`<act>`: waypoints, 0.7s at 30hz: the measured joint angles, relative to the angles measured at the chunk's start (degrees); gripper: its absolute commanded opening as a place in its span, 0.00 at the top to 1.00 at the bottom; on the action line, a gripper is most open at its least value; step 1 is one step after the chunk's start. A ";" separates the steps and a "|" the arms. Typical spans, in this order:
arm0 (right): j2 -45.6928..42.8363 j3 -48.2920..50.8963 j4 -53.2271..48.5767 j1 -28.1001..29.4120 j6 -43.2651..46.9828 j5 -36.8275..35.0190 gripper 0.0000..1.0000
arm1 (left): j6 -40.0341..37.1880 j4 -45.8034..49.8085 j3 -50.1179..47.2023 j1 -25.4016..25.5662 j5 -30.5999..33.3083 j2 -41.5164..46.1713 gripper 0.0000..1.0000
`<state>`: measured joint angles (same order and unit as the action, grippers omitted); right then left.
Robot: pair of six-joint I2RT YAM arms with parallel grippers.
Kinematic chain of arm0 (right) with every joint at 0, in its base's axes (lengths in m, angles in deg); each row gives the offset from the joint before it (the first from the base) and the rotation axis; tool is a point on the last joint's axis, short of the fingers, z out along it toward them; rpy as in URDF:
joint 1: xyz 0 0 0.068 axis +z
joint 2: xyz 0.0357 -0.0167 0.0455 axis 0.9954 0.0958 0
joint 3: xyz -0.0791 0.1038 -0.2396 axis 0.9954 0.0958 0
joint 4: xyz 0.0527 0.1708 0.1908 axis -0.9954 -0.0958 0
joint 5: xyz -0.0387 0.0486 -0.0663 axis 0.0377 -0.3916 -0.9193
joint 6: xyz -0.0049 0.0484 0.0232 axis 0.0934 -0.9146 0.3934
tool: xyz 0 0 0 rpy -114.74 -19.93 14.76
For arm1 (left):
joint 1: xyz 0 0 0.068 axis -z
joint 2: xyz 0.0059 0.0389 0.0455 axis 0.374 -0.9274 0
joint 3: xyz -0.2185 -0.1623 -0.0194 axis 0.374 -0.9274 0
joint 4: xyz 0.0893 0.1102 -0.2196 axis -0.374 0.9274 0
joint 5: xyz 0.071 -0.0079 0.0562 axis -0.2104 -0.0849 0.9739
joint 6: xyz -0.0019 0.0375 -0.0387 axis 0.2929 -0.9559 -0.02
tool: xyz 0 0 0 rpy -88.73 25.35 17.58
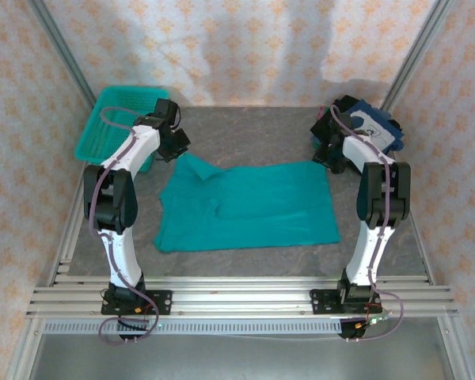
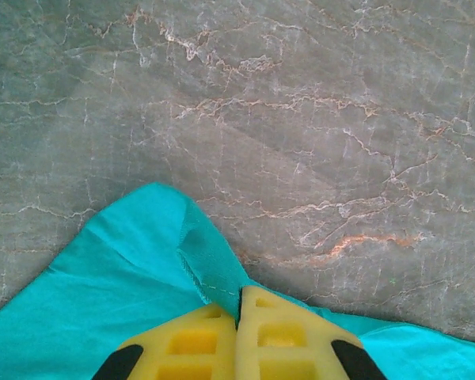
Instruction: Fold and stack the t-shirts
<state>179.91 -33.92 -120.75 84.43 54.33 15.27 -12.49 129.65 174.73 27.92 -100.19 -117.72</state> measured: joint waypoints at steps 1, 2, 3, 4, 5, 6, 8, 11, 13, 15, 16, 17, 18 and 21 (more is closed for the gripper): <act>0.33 -0.37 0.02 0.00 0.17 -0.24 0.50 | -0.02 -0.02 0.00 0.00 -0.07 0.00 1.00; 0.74 -0.76 0.04 0.00 0.28 -0.59 0.50 | 0.00 -0.02 0.00 0.00 -0.28 0.00 1.00; 1.18 -1.11 0.07 0.00 0.39 -0.74 0.50 | 0.00 -0.02 0.00 0.00 -0.48 0.00 1.00; 1.55 -1.29 0.22 0.00 0.39 -0.90 0.51 | 0.00 -0.02 -0.02 0.00 -0.66 0.00 1.00; 2.05 -1.53 0.26 0.00 0.39 -1.09 0.52 | 0.00 -0.02 -0.09 0.00 -0.83 0.02 1.00; 2.54 -1.68 0.37 0.00 0.39 -1.16 0.52 | 0.00 -0.02 -0.11 0.00 -0.90 0.02 1.00; 3.52 -2.16 0.50 0.00 0.39 -1.27 0.54 | -0.02 -0.04 -0.33 0.00 -0.92 0.04 1.00; 4.57 -2.78 0.72 0.00 0.35 -1.29 0.55 | -0.15 -0.02 -0.74 0.00 -1.09 0.11 1.00; 5.09 -3.23 1.07 0.00 0.33 -1.31 0.55 | -0.20 0.00 -0.83 0.00 -1.29 0.13 1.00; 5.60 -3.74 1.36 0.00 0.22 -1.36 0.56 | -0.20 0.00 -0.83 0.00 -1.38 0.13 1.00; 5.84 -4.02 1.46 0.00 0.11 -1.46 0.57 | -0.22 0.00 -0.83 0.00 -1.38 0.17 1.00; 6.10 -4.22 1.88 0.00 -0.11 -1.46 0.57 | -0.22 0.00 -0.83 0.00 -1.42 0.22 1.00; 6.36 -4.37 2.19 0.00 -0.33 -1.49 0.59 | -0.28 0.02 -0.83 0.00 -1.46 0.35 1.00; 7.34 -5.35 2.80 0.02 -1.03 -1.46 0.65 | -0.63 0.04 -0.83 0.00 -1.49 0.76 1.00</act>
<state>187.26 -39.27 -117.95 84.45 53.30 13.80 -13.12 129.69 173.90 27.92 -101.67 -116.96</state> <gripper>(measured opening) 0.378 0.037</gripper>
